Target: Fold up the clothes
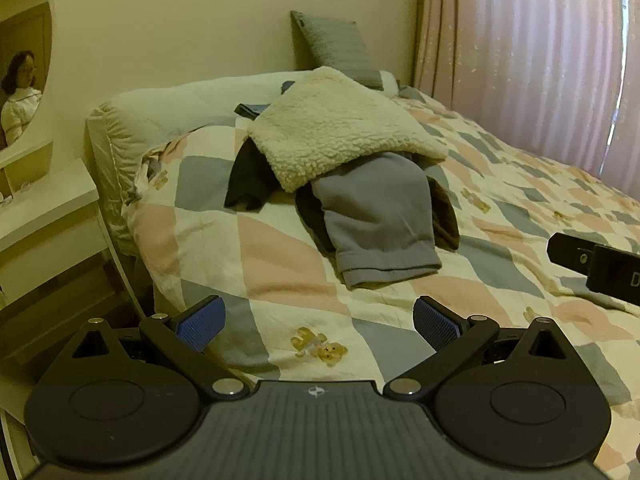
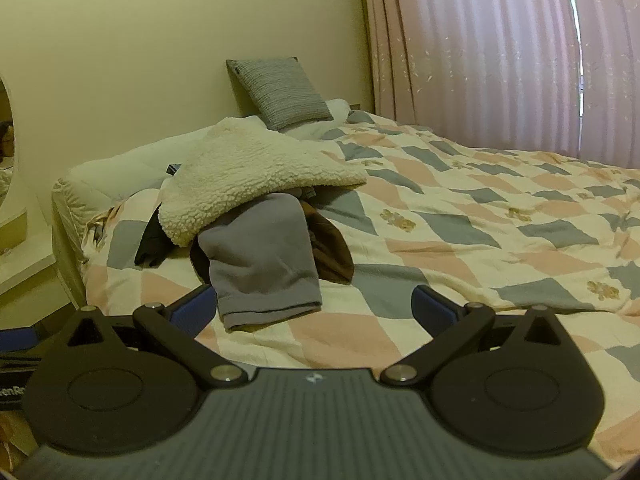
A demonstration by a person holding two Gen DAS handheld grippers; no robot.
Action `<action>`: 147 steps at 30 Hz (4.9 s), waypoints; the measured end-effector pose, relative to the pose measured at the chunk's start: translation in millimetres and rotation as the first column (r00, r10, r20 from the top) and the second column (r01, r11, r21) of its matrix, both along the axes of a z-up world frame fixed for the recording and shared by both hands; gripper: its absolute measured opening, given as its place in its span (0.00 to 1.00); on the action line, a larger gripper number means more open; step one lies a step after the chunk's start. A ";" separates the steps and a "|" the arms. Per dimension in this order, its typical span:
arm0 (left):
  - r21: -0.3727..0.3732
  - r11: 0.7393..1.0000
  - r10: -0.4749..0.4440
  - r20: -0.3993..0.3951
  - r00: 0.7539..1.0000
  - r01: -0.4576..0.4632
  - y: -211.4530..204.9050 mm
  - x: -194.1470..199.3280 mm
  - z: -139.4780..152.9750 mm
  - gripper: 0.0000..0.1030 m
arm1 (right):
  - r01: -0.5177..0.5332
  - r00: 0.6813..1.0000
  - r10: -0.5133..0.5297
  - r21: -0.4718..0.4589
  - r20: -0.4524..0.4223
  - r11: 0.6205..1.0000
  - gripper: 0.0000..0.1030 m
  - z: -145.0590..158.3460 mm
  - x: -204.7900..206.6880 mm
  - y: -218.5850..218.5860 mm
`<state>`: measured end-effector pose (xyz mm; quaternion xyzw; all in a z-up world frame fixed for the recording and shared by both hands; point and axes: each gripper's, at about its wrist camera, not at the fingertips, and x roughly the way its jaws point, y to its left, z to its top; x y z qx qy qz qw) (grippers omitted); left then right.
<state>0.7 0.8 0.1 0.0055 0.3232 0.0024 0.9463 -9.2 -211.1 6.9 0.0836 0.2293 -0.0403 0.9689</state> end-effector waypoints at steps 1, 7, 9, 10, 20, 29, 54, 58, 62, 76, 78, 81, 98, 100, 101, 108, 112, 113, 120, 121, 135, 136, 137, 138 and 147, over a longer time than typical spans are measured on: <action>-0.001 1.000 0.005 0.001 1.000 -0.005 0.8 0.8 0.1 1.00 | -0.005 1.000 0.005 0.001 -0.011 1.000 1.00 -0.3 2.7 0.7; -0.004 0.999 0.036 0.010 0.999 -0.036 5.5 5.1 1.0 1.00 | -0.032 0.997 0.032 0.003 -0.063 0.999 1.00 -4.1 19.9 6.1; -0.006 0.999 0.051 0.015 0.999 -0.051 9.9 2.8 1.1 1.00 | -0.044 0.998 0.044 0.010 -0.043 0.999 1.00 -6.4 24.0 5.2; -0.006 0.998 0.059 0.016 0.998 -0.059 12.5 2.2 1.2 1.00 | -0.049 0.998 0.050 0.011 -0.036 0.999 1.00 -6.5 28.3 6.3; -0.026 0.991 0.135 0.008 0.991 -0.134 27.8 -11.6 1.5 1.00 | -0.106 0.994 0.106 -0.002 0.011 0.994 1.00 -6.4 22.0 11.1; -0.020 0.989 0.148 -0.002 0.989 -0.148 14.7 -21.3 -0.5 1.00 | -0.101 0.995 0.101 0.016 0.027 0.995 1.00 -4.8 11.8 -6.9; -0.040 0.991 0.126 -0.040 0.991 -0.127 -36.3 8.5 -10.7 1.00 | -0.091 0.996 0.090 0.053 0.024 0.994 1.00 -14.8 35.9 -63.9; -0.062 0.990 0.125 -0.028 0.992 -0.126 -35.3 10.3 -9.9 1.00 | -0.094 0.995 0.093 0.060 0.020 0.994 1.00 -17.6 39.0 -65.6; -0.074 0.989 0.129 -0.013 0.992 -0.130 -30.6 11.1 -10.4 1.00 | -0.104 0.995 0.103 0.061 0.019 0.993 1.00 -18.7 41.8 -64.4; -0.078 0.987 0.142 -0.020 0.990 -0.143 -27.7 28.6 -25.1 1.00 | -0.133 0.991 0.133 0.058 -0.001 0.989 1.00 -28.9 58.2 -59.8; -0.076 0.986 0.146 -0.034 0.989 -0.149 -26.7 36.8 -32.0 1.00 | -0.137 0.990 0.138 0.062 -0.013 0.989 1.00 -34.8 65.3 -60.3; -0.051 0.988 0.142 -0.062 0.988 -0.145 -27.7 56.9 -46.3 1.00 | -0.150 0.988 0.153 0.070 -0.034 0.986 1.00 -48.4 84.1 -61.5; -0.067 0.977 0.180 -0.258 0.949 -0.203 -14.1 205.6 -31.0 1.00 | -0.326 0.923 0.349 0.151 -0.165 0.933 1.00 -35.2 235.9 -66.3; -0.070 0.973 0.193 -0.271 0.943 -0.220 -12.8 210.9 -7.3 1.00 | -0.330 0.917 0.355 0.156 -0.181 0.931 1.00 -12.0 242.8 -70.2; -0.068 0.970 0.206 -0.270 0.941 -0.232 -13.5 212.2 6.0 1.00 | -0.329 0.915 0.356 0.161 -0.190 0.931 1.00 1.2 246.1 -73.6; -0.136 0.940 0.258 -0.313 0.914 -0.312 -23.5 215.4 90.8 1.00 | -0.334 0.909 0.369 0.191 -0.196 0.923 1.00 97.4 252.9 -103.2; -0.150 0.932 0.268 -0.325 0.907 -0.329 -34.6 207.2 133.5 1.00 | -0.337 0.911 0.369 0.187 -0.184 0.923 1.00 146.1 246.9 -120.2; -0.147 0.935 0.265 -0.322 0.909 -0.324 -37.1 204.7 142.2 1.00 | -0.339 0.911 0.371 0.185 -0.180 0.923 1.00 155.5 244.2 -124.0; -0.078 0.942 0.291 -0.300 0.908 -0.328 -46.7 181.9 186.9 1.00 | -0.364 0.902 0.394 0.180 -0.173 0.914 1.00 190.5 225.2 -139.0; -0.072 0.941 0.296 -0.300 0.907 -0.331 -46.7 178.4 191.3 1.00 | -0.368 0.902 0.398 0.182 -0.169 0.912 1.00 192.8 223.0 -138.8; -0.135 0.935 0.261 -0.361 0.895 -0.327 13.5 220.8 160.9 1.00 | -0.332 0.902 0.364 0.166 -0.234 0.929 1.00 171.2 261.7 -100.2; -0.145 0.934 0.256 -0.368 0.894 -0.327 22.7 231.2 155.3 1.00 | -0.320 0.903 0.353 0.166 -0.243 0.933 1.00 167.2 269.9 -94.8; -0.150 0.931 0.255 -0.381 0.889 -0.332 31.9 242.7 149.5 1.00 | -0.306 0.904 0.340 0.163 -0.258 0.938 1.00 163.2 280.6 -87.7; -0.156 0.929 0.254 -0.394 0.883 -0.337 41.1 254.1 143.8 1.00 | -0.295 0.904 0.330 0.162 -0.273 0.942 1.00 159.4 291.2 -80.3; -0.289 0.903 0.161 -0.459 0.874 -0.318 121.1 356.8 87.5 1.00 | -0.260 0.872 0.299 0.150 -0.389 0.954 1.00 135.3 376.7 -9.1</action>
